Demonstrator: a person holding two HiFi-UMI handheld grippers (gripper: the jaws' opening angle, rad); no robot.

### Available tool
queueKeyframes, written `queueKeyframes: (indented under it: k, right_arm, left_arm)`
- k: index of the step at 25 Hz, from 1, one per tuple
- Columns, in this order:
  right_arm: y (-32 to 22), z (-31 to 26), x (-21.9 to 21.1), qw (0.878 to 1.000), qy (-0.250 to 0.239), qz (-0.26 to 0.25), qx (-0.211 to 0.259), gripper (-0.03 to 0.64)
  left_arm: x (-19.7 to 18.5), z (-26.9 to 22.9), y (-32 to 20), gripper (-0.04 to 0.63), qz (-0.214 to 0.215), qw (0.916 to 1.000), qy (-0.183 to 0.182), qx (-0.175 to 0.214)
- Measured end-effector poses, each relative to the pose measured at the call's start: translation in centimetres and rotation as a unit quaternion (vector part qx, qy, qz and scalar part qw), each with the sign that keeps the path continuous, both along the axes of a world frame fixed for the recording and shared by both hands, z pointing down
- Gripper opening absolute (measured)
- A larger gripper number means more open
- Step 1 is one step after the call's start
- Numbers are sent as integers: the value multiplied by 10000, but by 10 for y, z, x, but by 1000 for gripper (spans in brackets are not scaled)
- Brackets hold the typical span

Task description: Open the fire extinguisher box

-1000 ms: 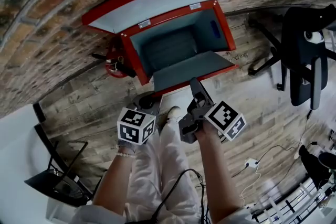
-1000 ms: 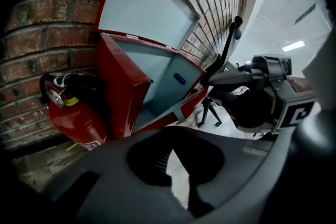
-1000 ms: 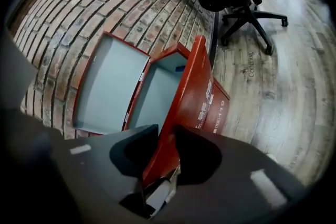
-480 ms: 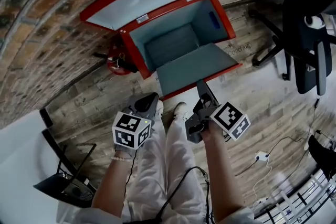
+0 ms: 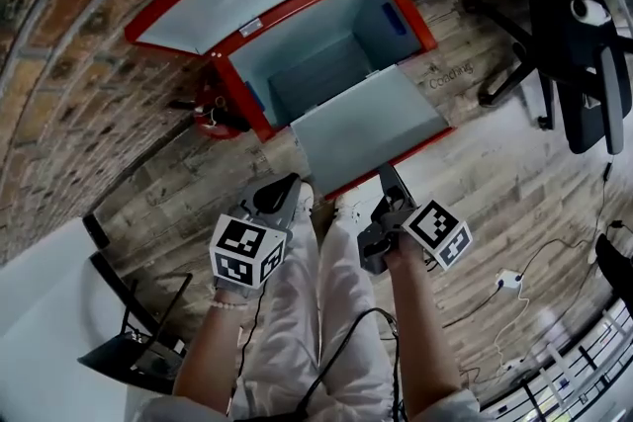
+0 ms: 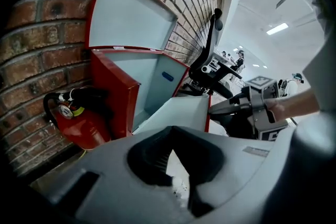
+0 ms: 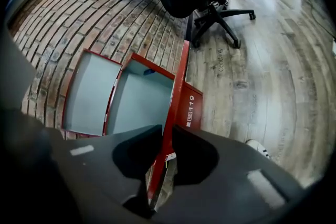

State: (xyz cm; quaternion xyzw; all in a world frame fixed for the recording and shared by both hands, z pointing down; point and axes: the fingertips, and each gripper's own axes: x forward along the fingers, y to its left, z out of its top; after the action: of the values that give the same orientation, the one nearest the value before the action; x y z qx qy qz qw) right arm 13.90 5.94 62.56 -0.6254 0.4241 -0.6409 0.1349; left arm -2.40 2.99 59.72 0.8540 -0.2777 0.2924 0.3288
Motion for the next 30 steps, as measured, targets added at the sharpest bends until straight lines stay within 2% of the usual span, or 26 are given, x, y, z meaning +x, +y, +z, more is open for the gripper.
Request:
queueKeyframes:
  k: [9,15,20,30]
  right_arm:
    - [39,52,13,9979,-224,598,-127,63]
    - [53,89,17,9972,-205,655,-293,63]
    - [61,122,20,9966,-171,691,-404,60]
    - [62,194,20,9953,-35,565,-789,44]
  left_arm:
    - [5,2,2,0,134,9999,21,79]
    - [6,12,7,0,284,9996,-5,78]
    - [11,20,7,0,368,9992,140,98]
    - [14,45,-5,0,592,9980,160,180]
